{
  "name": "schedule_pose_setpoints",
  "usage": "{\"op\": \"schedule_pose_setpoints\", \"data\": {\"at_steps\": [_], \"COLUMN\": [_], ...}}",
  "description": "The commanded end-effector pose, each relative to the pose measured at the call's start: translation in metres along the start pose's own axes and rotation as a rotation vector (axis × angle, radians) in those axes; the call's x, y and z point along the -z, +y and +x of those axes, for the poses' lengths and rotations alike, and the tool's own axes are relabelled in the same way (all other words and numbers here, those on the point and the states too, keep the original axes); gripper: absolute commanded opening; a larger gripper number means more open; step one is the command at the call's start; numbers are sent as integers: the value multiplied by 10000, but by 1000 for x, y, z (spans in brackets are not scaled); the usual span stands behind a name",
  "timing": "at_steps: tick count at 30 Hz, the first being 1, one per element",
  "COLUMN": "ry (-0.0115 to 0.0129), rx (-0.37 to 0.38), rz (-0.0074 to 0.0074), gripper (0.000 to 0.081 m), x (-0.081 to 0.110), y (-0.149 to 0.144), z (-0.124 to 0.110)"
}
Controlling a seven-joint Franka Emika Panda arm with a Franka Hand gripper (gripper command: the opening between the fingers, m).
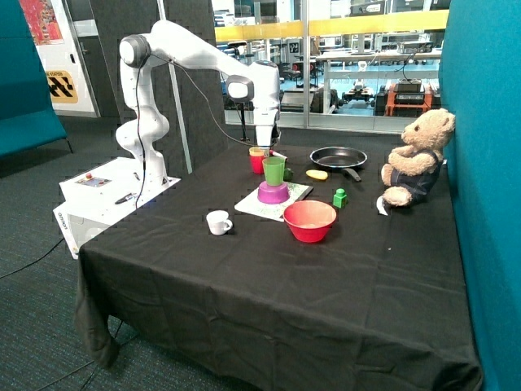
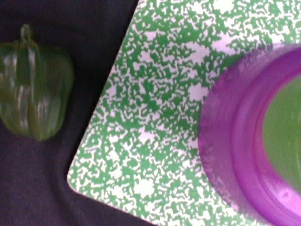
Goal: Stack the cups
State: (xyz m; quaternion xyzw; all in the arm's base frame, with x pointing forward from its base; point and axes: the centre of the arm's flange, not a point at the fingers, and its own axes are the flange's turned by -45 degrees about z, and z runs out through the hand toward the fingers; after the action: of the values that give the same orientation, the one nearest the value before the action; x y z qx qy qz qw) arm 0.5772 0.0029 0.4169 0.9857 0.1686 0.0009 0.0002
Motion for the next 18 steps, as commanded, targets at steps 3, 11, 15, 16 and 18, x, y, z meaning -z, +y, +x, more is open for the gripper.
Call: {"op": "schedule_pose_setpoints", "data": {"at_steps": [3, 11, 15, 16, 18], "ry": [-17, -17, -17, -17, -17], "rx": [-26, -246, -317, -324, -334], "rz": [7, 6, 6, 6, 6], "gripper": [476, 451, 442, 440, 438], "x": [-5, -20, -26, -27, -28], "y": [0, 2, 5, 5, 6], "z": [19, 12, 11, 11, 11]}}
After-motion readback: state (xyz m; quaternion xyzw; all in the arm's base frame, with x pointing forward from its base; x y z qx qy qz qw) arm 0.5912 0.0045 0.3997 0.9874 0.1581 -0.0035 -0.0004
